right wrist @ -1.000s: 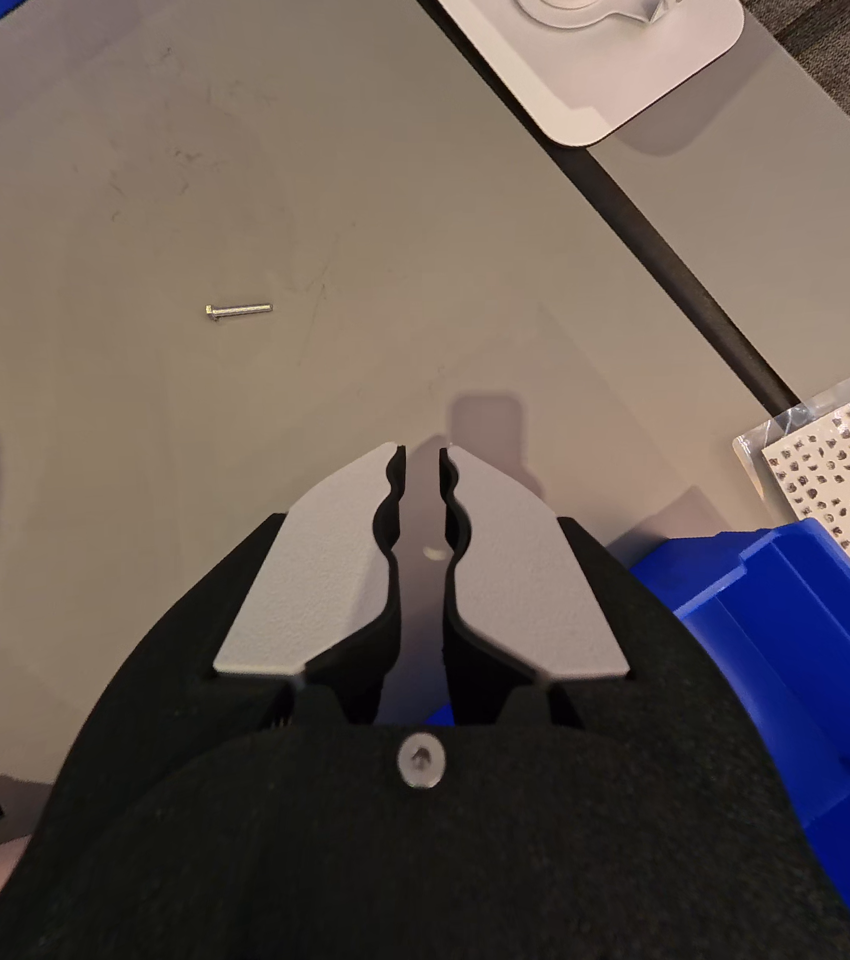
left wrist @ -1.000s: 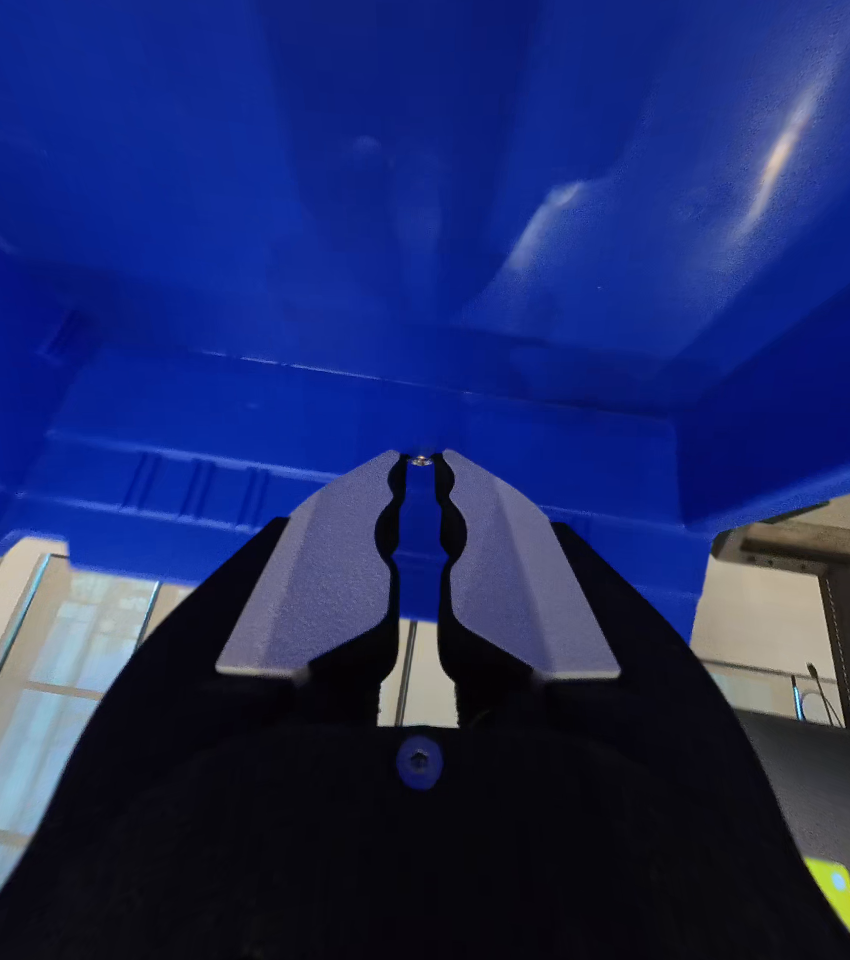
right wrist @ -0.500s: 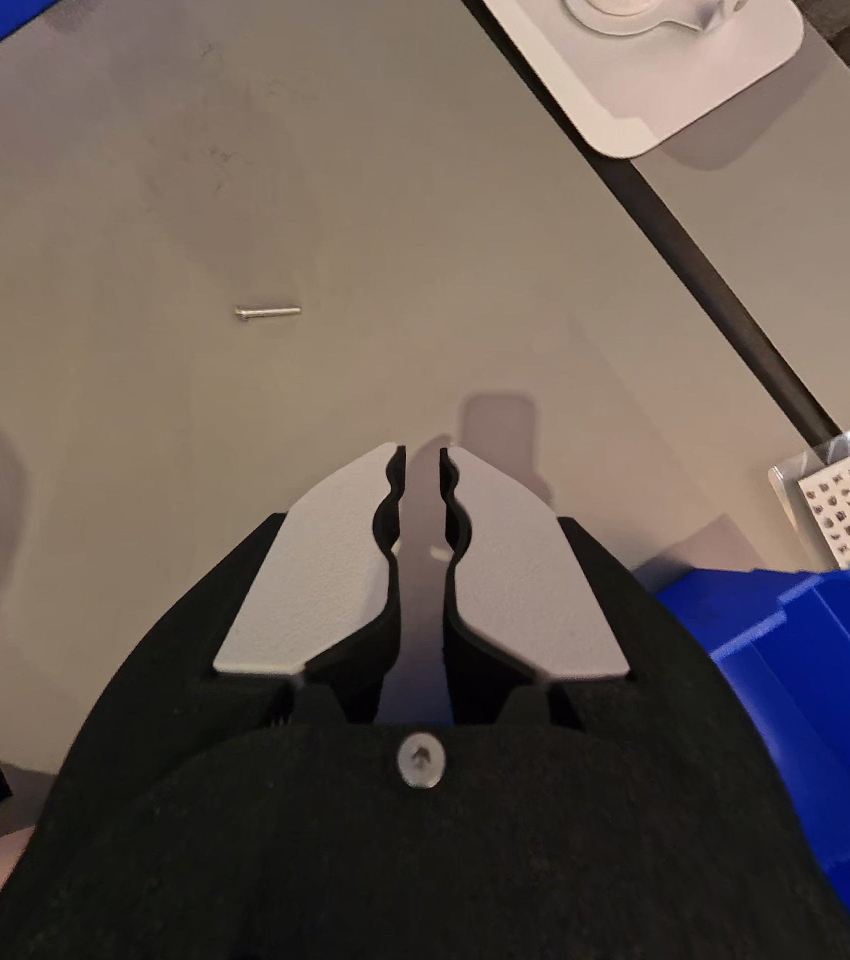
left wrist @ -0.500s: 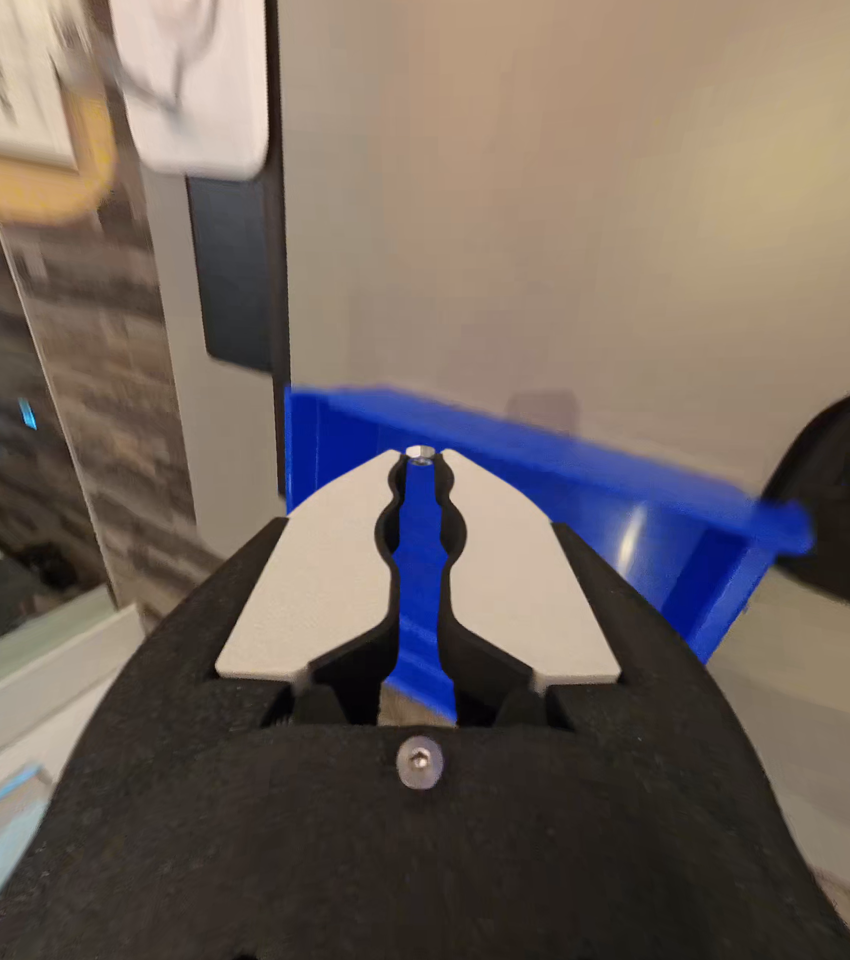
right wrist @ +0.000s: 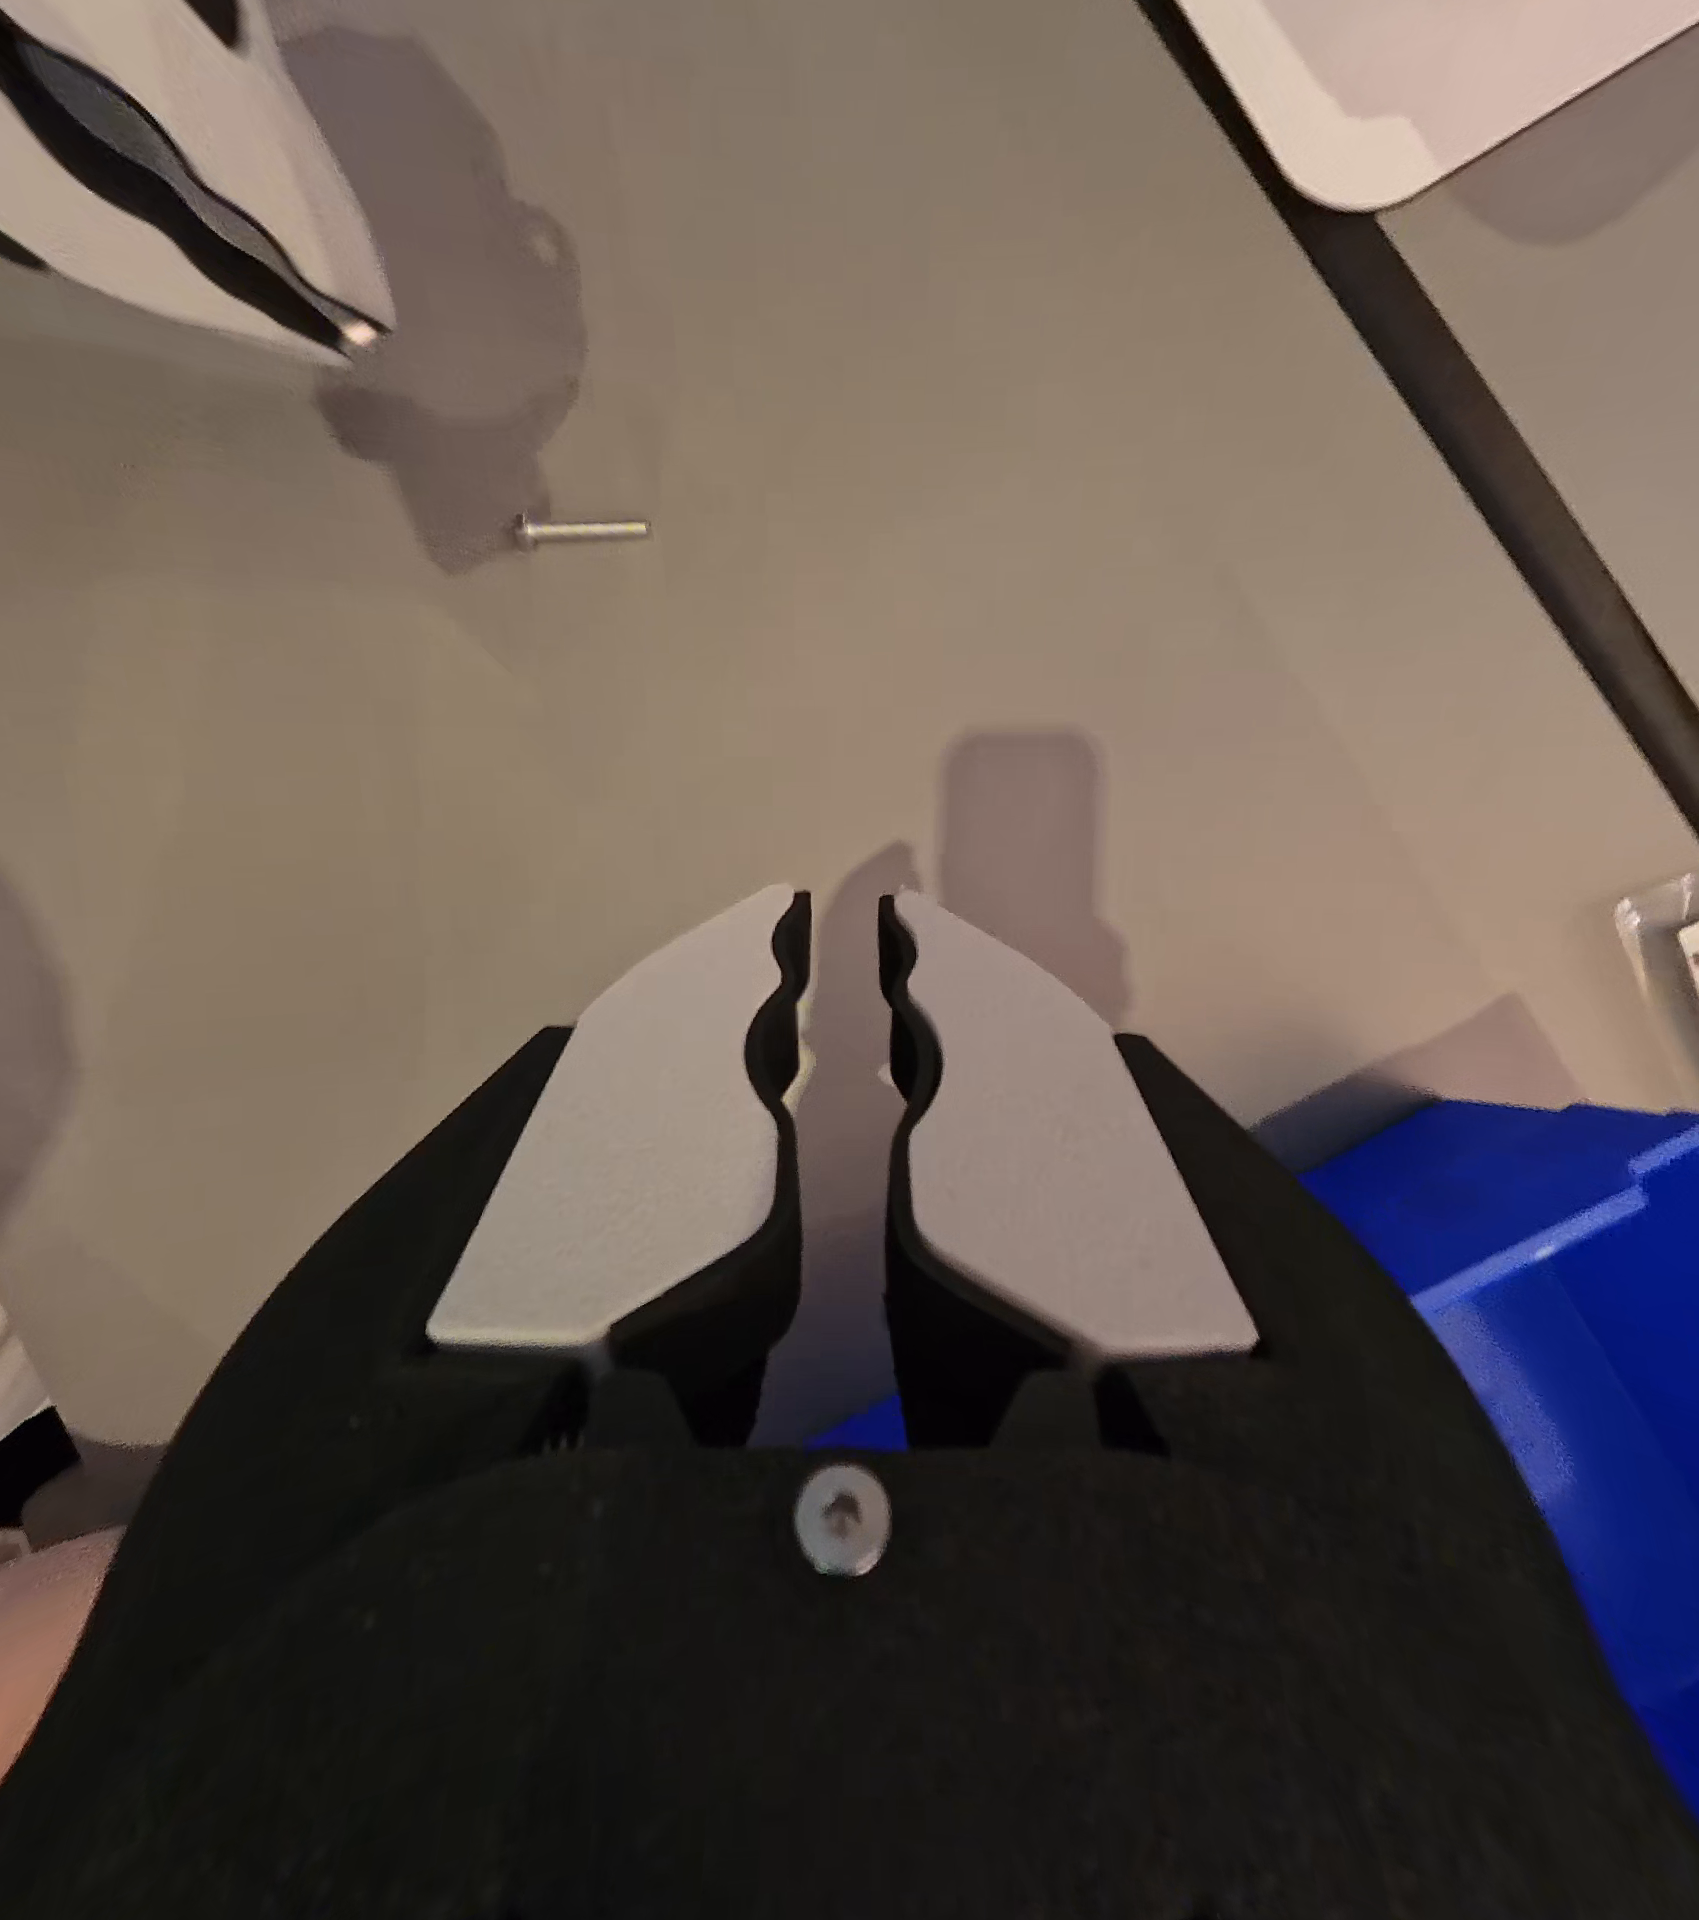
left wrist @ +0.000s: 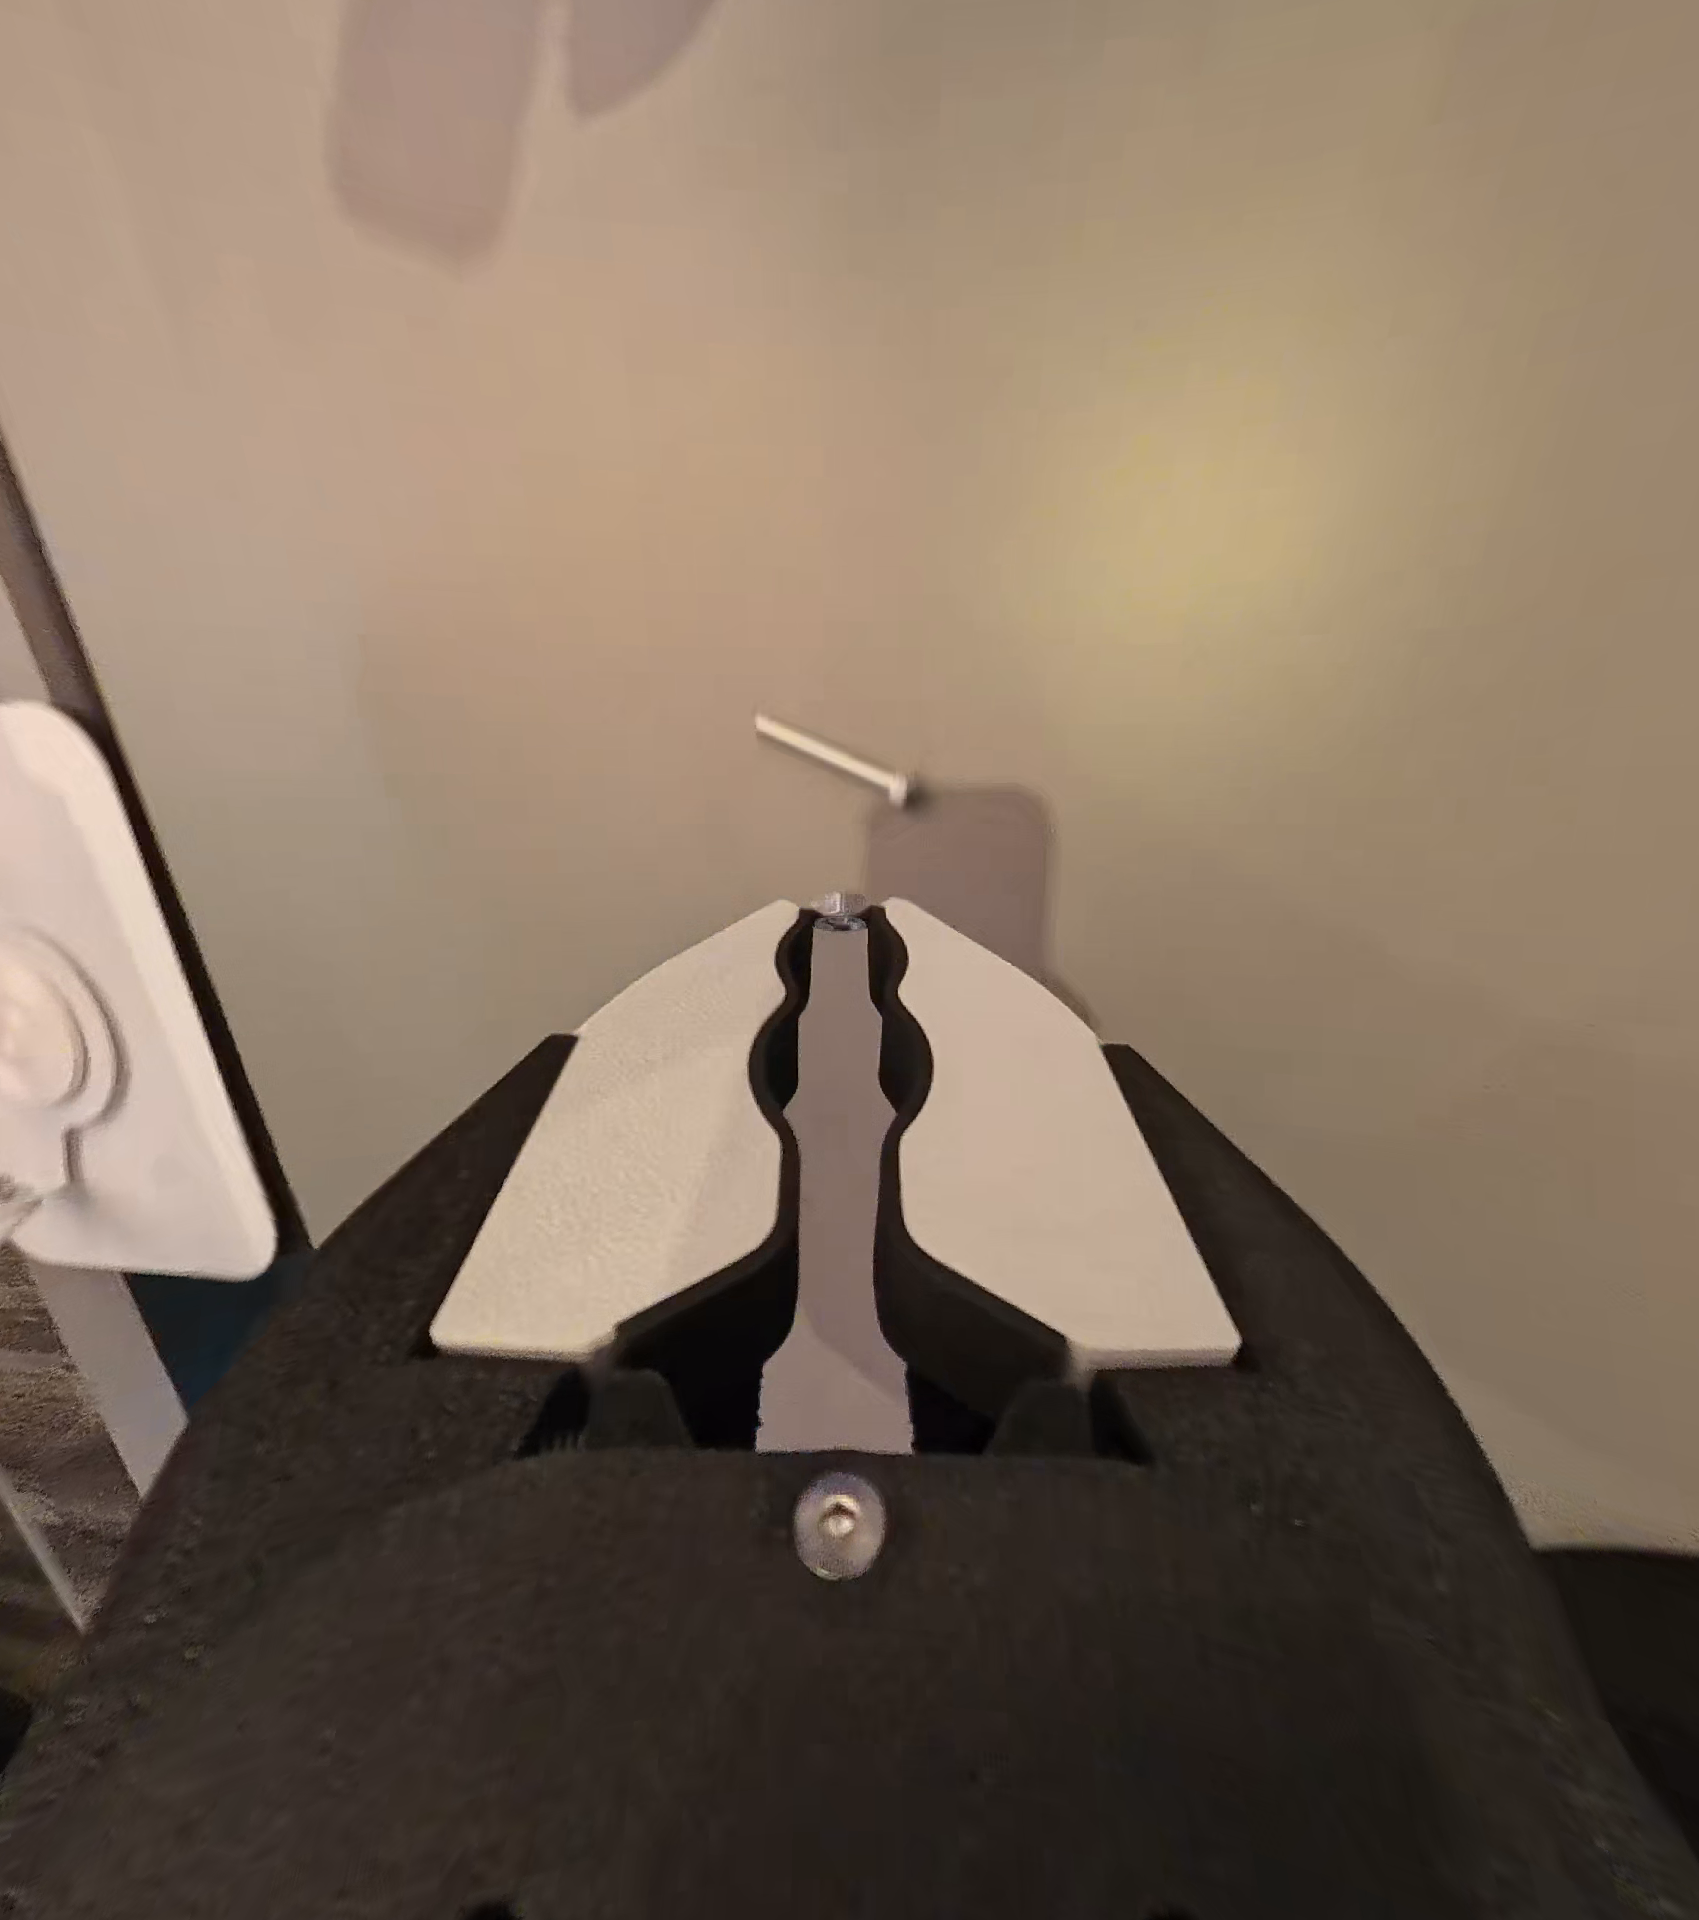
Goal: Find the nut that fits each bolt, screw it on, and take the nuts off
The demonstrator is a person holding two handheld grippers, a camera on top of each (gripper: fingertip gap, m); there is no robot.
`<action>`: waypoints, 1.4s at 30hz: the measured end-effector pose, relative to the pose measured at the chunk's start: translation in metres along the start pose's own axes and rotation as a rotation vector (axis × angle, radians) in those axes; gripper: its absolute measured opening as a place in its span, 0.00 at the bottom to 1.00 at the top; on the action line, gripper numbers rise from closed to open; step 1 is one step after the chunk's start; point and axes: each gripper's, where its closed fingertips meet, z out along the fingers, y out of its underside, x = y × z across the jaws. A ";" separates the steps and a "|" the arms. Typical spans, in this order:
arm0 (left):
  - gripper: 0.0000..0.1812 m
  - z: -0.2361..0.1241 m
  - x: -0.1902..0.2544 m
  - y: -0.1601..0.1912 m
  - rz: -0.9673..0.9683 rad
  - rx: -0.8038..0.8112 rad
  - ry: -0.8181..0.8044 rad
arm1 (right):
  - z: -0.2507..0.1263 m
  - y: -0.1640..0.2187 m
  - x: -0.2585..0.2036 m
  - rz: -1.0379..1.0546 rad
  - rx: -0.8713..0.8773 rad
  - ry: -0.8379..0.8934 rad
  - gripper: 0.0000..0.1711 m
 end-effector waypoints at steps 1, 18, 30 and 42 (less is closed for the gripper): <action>0.05 0.011 0.000 -0.007 -0.007 -0.021 0.023 | -0.002 0.005 0.000 0.010 -0.011 -0.007 0.07; 0.05 0.081 0.003 -0.025 0.094 -0.445 0.178 | -0.032 0.043 0.018 0.106 -0.034 0.026 0.07; 0.08 0.082 0.001 -0.024 0.124 -0.599 0.186 | -0.027 0.042 0.015 0.089 -0.043 -0.002 0.07; 0.11 0.036 -0.022 -0.007 -0.646 -0.099 0.083 | -0.042 0.041 0.022 0.119 0.048 0.003 0.07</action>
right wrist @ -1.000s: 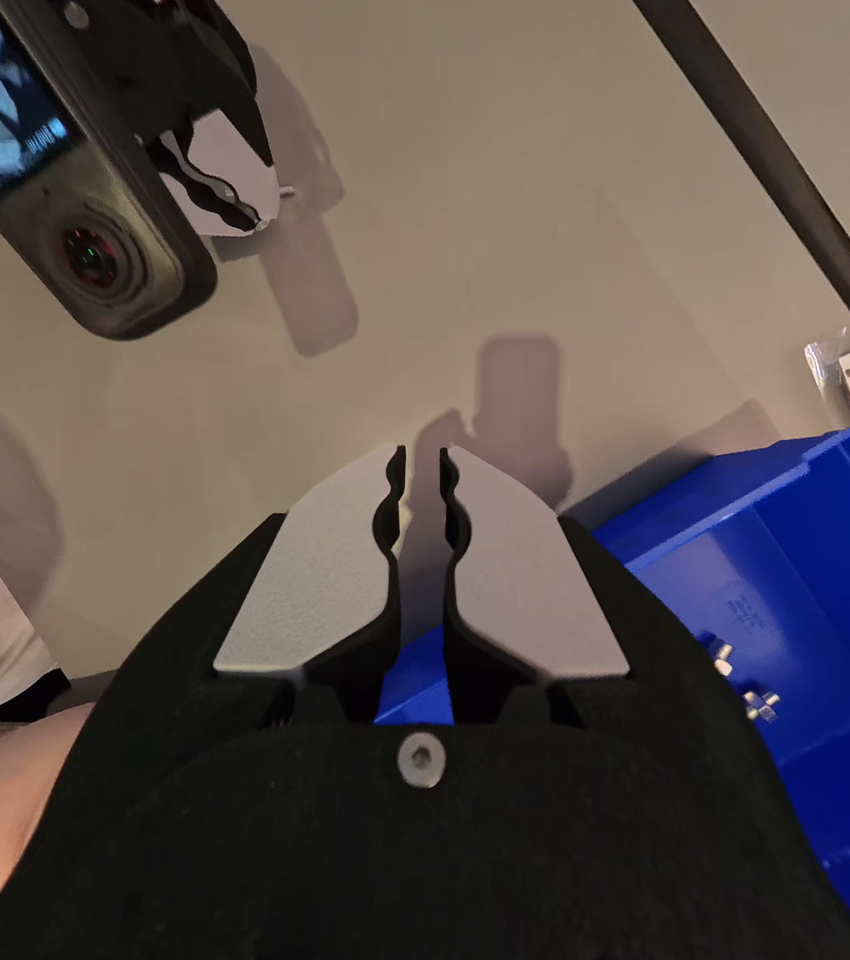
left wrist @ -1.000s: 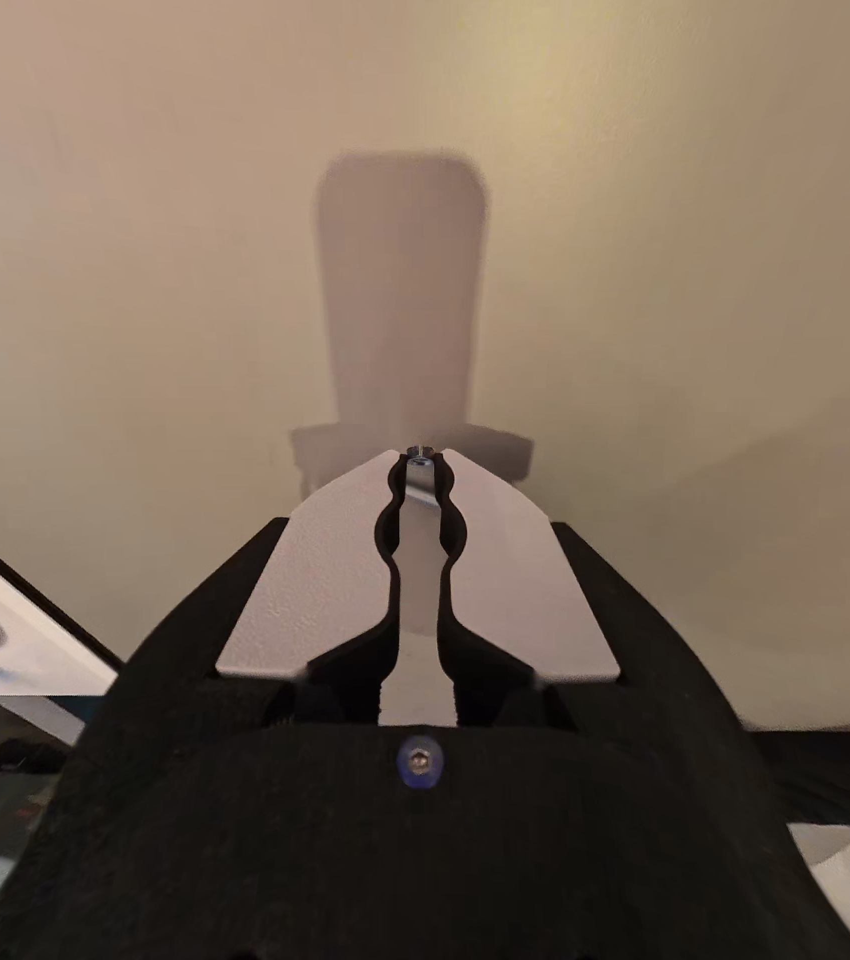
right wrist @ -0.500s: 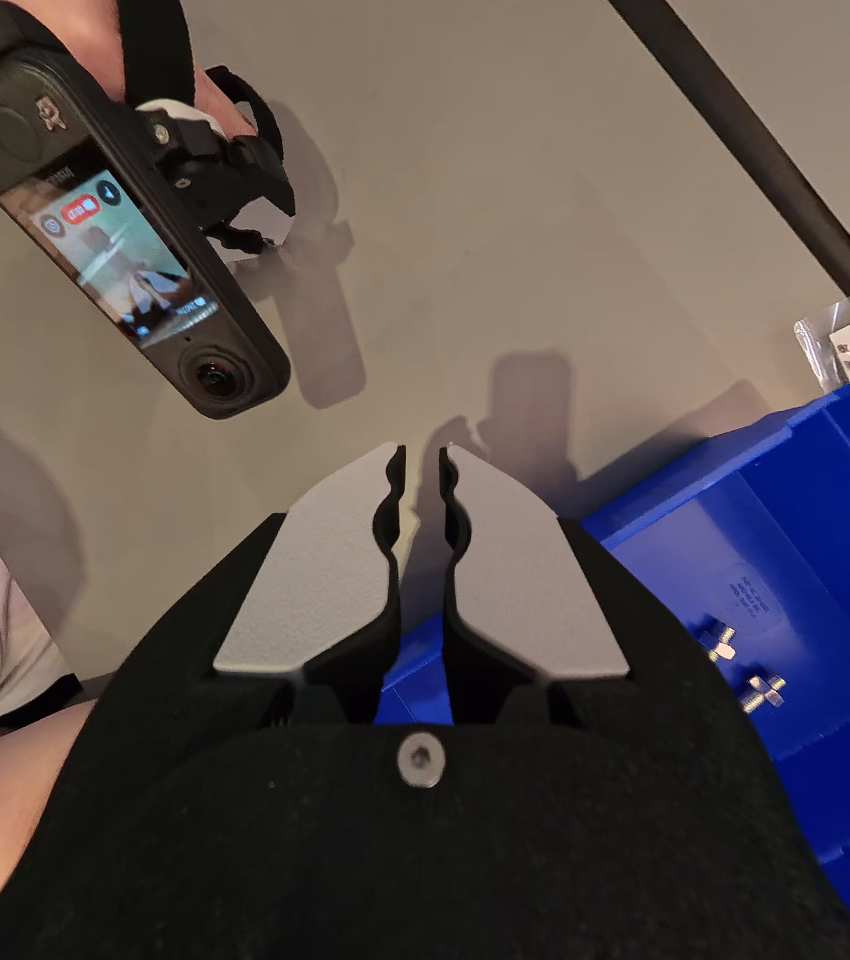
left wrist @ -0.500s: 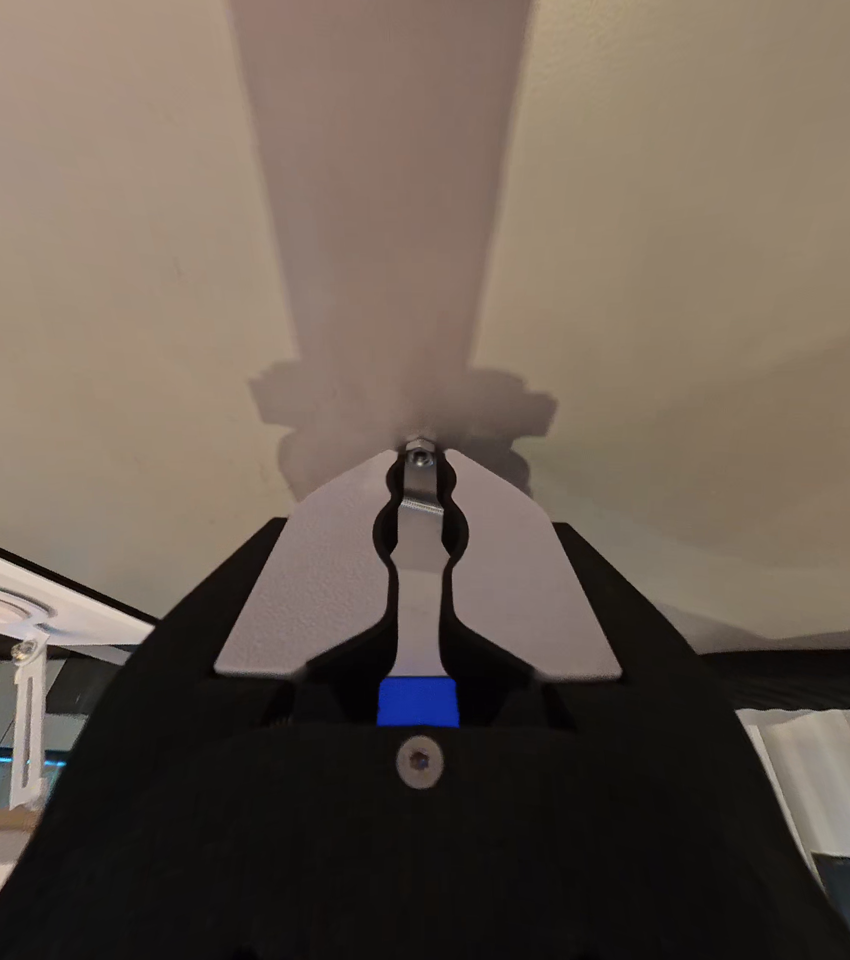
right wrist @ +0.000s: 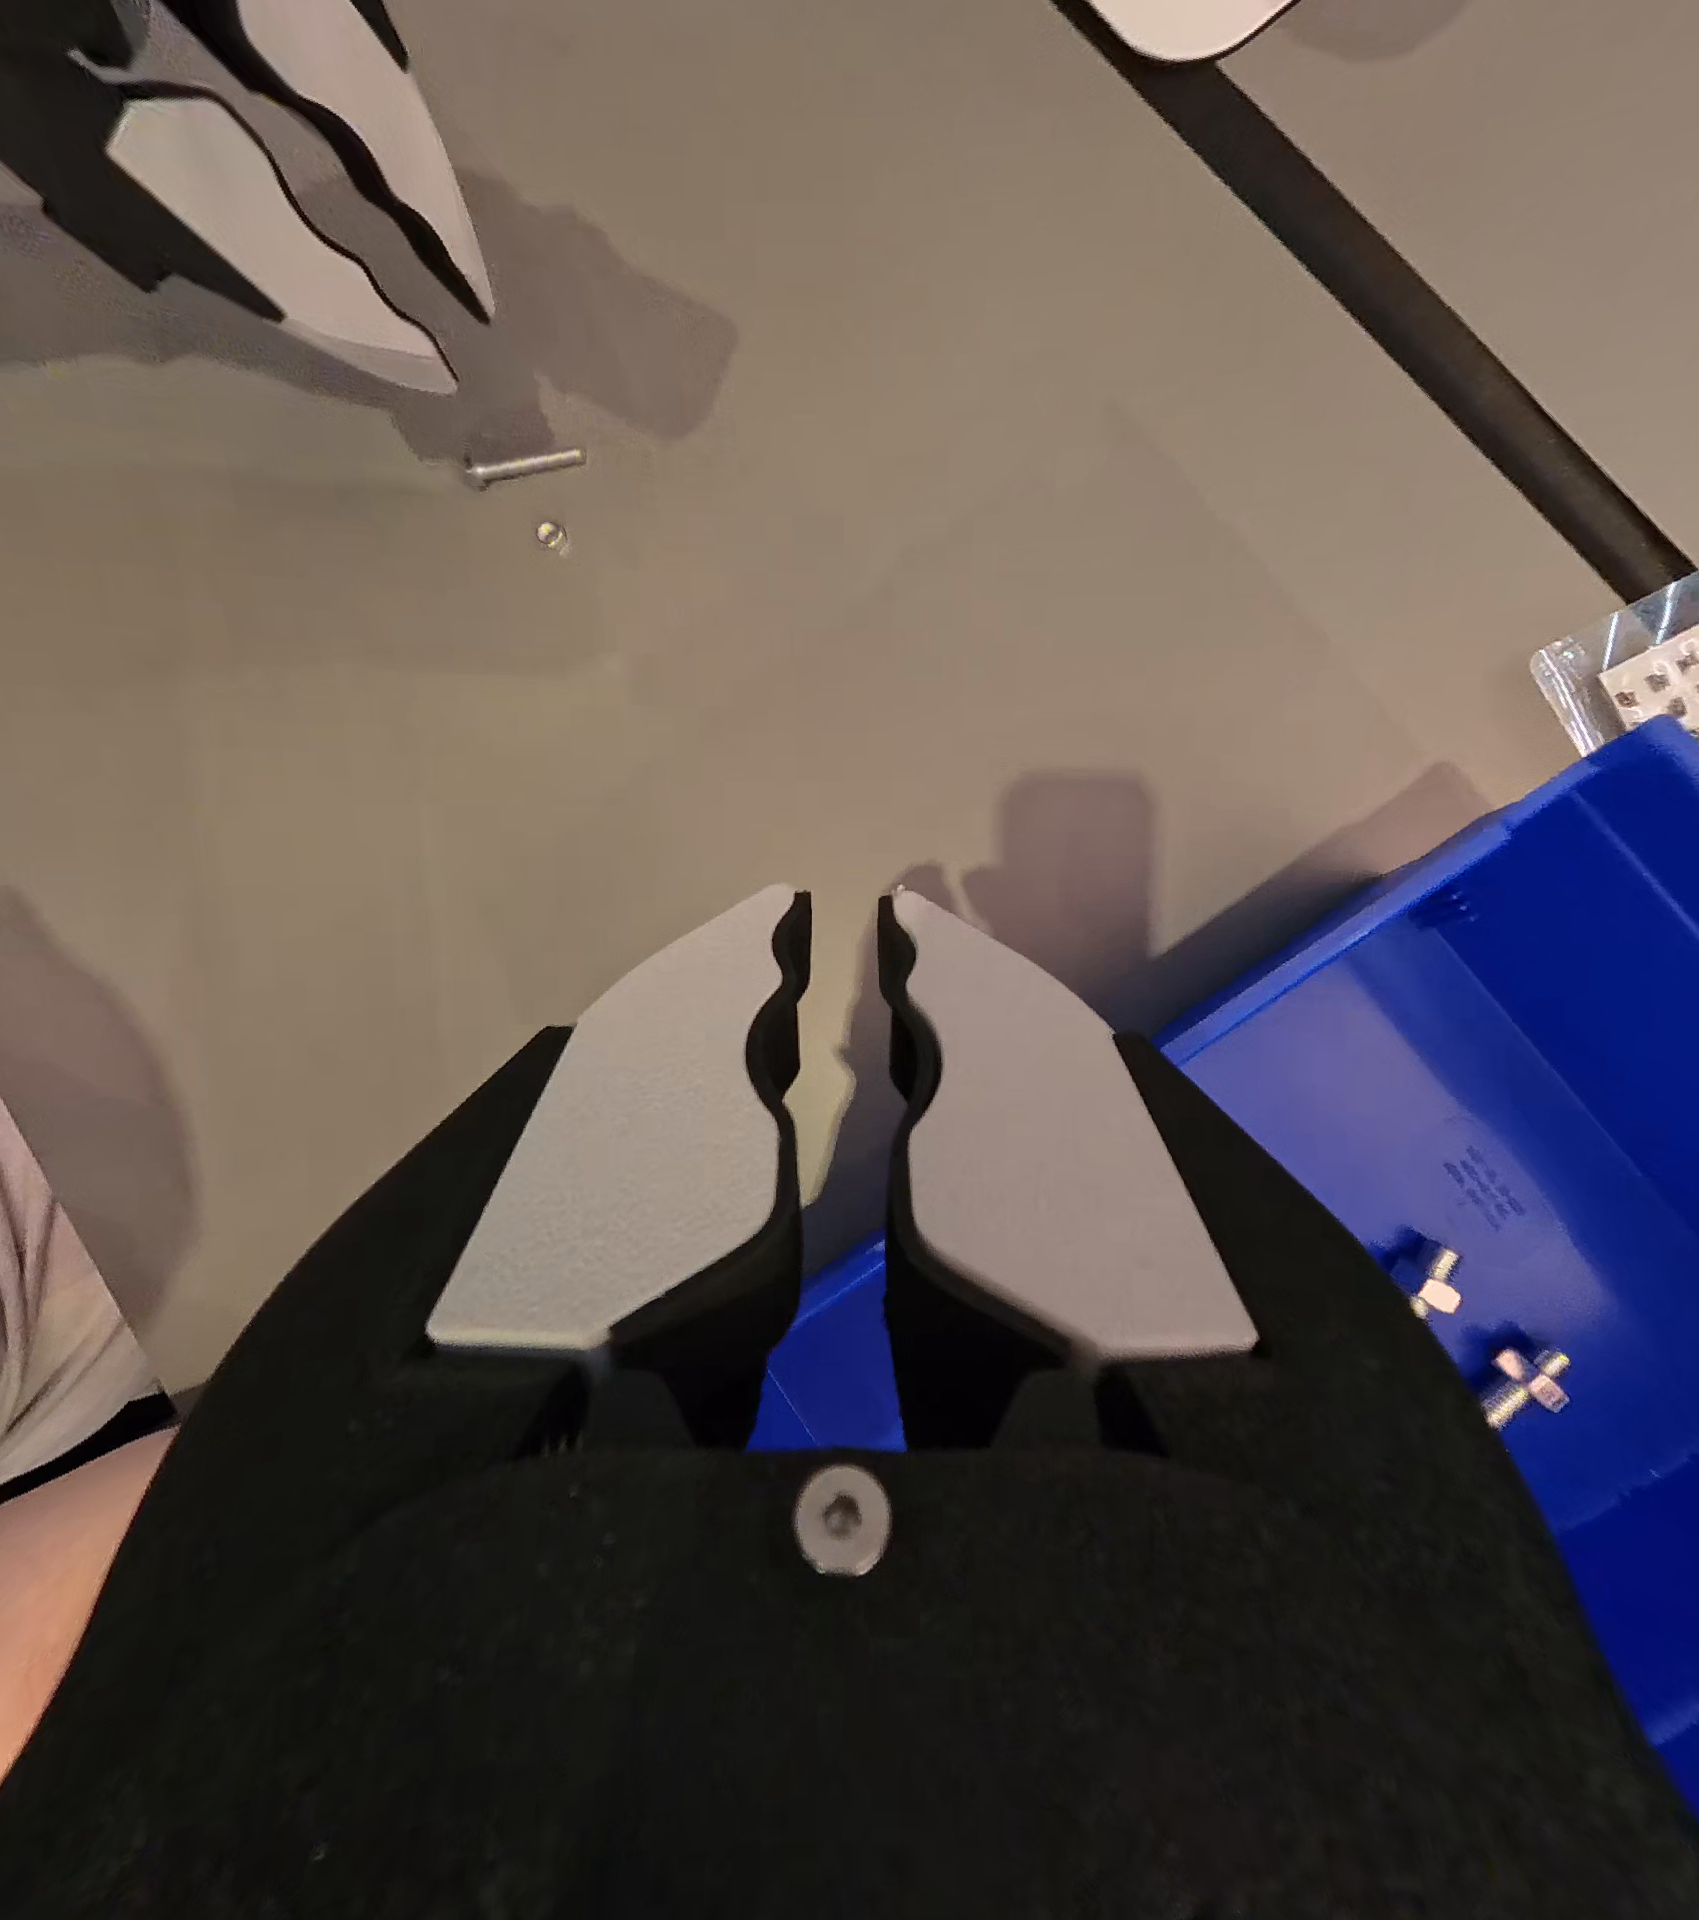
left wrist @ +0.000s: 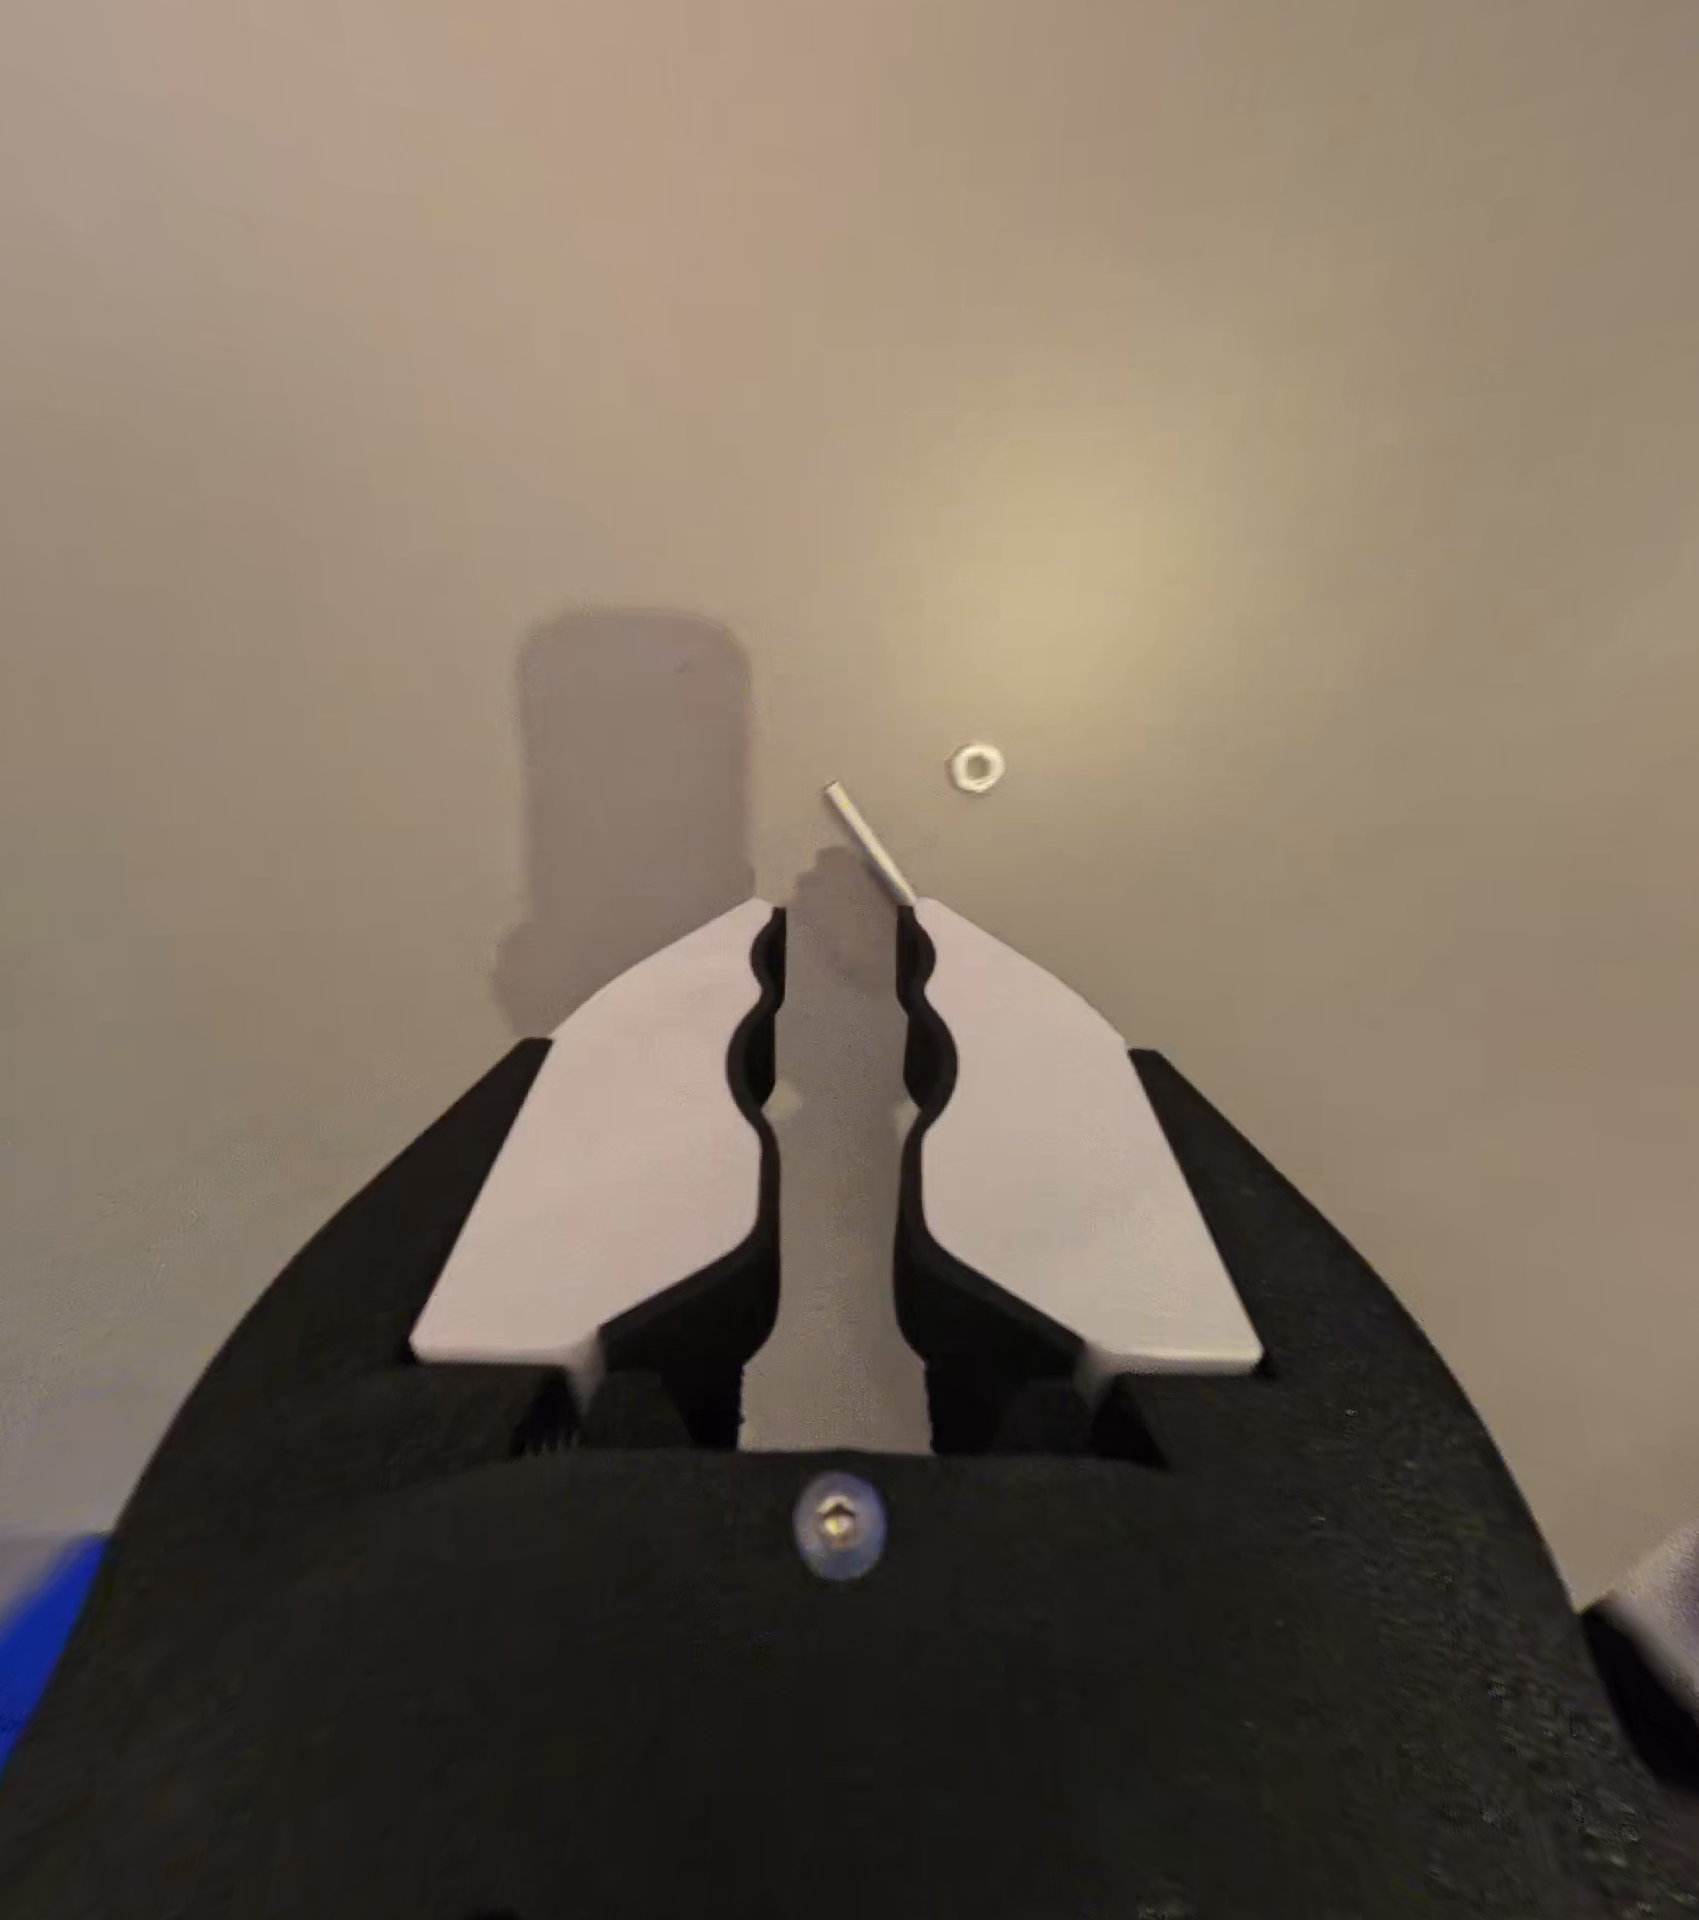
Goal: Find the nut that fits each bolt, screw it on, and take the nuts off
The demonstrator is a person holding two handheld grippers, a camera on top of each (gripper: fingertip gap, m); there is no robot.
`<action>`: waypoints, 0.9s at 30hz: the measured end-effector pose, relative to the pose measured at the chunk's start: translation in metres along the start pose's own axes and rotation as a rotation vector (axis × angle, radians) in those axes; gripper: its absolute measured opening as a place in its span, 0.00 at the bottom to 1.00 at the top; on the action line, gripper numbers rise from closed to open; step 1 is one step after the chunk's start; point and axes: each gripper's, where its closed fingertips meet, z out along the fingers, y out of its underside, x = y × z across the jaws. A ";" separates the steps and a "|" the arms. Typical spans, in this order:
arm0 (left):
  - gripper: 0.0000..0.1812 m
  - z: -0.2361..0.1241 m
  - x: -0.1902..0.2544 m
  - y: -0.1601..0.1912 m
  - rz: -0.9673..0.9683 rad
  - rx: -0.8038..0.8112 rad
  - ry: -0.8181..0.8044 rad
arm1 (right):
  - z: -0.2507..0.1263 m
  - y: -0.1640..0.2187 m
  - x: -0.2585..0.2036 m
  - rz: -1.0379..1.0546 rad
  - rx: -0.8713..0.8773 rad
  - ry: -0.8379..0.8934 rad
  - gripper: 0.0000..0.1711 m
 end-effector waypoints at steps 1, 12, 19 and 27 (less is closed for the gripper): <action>0.11 0.003 -0.004 0.006 -0.113 0.021 0.019 | 0.000 -0.001 0.001 0.003 0.004 0.000 0.07; 0.13 0.029 0.010 0.019 -0.383 0.036 0.219 | 0.013 -0.003 -0.002 -0.013 -0.032 -0.006 0.07; 0.13 0.035 0.010 0.016 -0.356 -0.026 0.159 | 0.016 -0.002 -0.002 -0.017 -0.047 -0.011 0.07; 0.10 0.039 0.009 0.019 -0.355 -0.097 0.150 | 0.015 -0.002 -0.003 -0.025 -0.043 -0.011 0.07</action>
